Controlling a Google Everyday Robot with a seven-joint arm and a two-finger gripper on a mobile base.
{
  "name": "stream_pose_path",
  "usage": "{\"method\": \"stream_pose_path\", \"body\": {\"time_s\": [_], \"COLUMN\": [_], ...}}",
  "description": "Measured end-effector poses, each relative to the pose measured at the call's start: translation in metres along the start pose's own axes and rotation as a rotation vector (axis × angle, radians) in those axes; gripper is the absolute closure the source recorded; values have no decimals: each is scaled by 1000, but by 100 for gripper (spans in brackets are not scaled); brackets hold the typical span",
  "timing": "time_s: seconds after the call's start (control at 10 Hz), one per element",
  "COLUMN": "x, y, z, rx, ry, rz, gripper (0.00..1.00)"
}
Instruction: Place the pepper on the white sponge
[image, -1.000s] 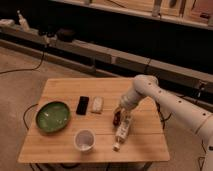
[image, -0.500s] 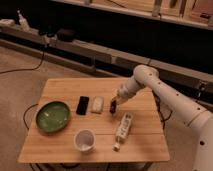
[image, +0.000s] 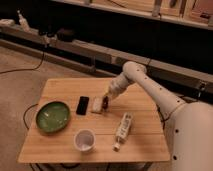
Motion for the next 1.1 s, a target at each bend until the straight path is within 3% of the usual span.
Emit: {"method": "stream_pose_path", "body": {"time_s": [0.1, 0.2, 0.4, 0.5, 0.7, 0.9, 1.1], "x": [3, 8, 15, 18, 16, 6, -3], "y": [-6, -11, -14, -16, -25, -36, -42], "z": [11, 22, 28, 29, 28, 28, 22], "rx": [-7, -28, -60, -65, -40, -16, -20], "ry": [-4, -1, 28, 43, 48, 31, 18], "rz": [2, 17, 64, 98, 166, 190, 185], "gripper": [61, 53, 41, 41, 41, 38, 22]}}
